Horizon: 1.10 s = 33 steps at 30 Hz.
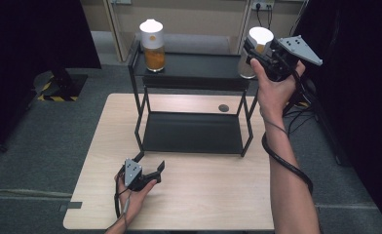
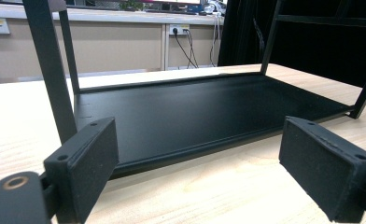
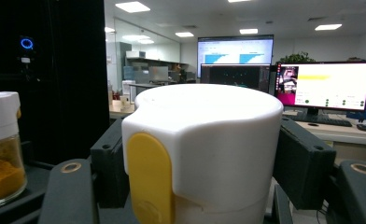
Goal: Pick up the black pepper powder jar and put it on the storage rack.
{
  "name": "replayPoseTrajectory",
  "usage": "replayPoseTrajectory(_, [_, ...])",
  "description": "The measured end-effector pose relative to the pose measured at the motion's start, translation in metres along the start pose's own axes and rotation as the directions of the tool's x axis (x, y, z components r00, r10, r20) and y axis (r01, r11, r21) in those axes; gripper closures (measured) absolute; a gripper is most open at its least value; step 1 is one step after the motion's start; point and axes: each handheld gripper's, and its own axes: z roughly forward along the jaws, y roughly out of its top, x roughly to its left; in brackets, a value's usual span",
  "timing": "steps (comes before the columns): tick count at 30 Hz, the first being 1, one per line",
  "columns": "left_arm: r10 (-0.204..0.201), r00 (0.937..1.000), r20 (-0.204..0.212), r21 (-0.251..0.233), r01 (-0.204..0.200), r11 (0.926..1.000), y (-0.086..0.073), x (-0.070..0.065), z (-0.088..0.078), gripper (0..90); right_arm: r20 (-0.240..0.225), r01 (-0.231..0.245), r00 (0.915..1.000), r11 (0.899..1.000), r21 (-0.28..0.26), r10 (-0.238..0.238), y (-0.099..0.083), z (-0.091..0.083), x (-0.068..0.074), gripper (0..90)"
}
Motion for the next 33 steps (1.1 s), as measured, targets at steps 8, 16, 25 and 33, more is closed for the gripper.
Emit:
replayPoseTrajectory(8, [0.0, 1.0, 0.001, 0.001, 0.0, 1.0, 0.0, 0.0, 0.0, 11.4, 0.022, -0.002, 0.9998, 1.0, 0.026, 0.001, 0.001, 0.013, -0.001, 31.0])
replayPoseTrajectory(16, [0.0, 1.0, 0.0, 0.002, 0.0, 1.0, 0.0, 0.0, 0.0, 11.4, 0.04, 0.002, 0.9992, 0.999, 0.046, -0.004, 0.003, 0.022, -0.001, 31.0])
replayPoseTrajectory(25, [-0.001, 1.0, 0.001, 0.002, 0.001, 1.0, 0.0, 0.0, 0.0, 11.4, 0.041, 0.009, 0.9991, 0.998, 0.065, -0.011, 0.003, 0.029, 0.0, 30.9])
replayPoseTrajectory(33, [-0.002, 1.0, 0.002, 0.002, 0.002, 1.0, 0.0, 0.001, 0.0, 11.4, 0.042, 0.036, 0.9984, 0.996, 0.081, -0.039, 0.002, 0.035, 0.006, 30.9])
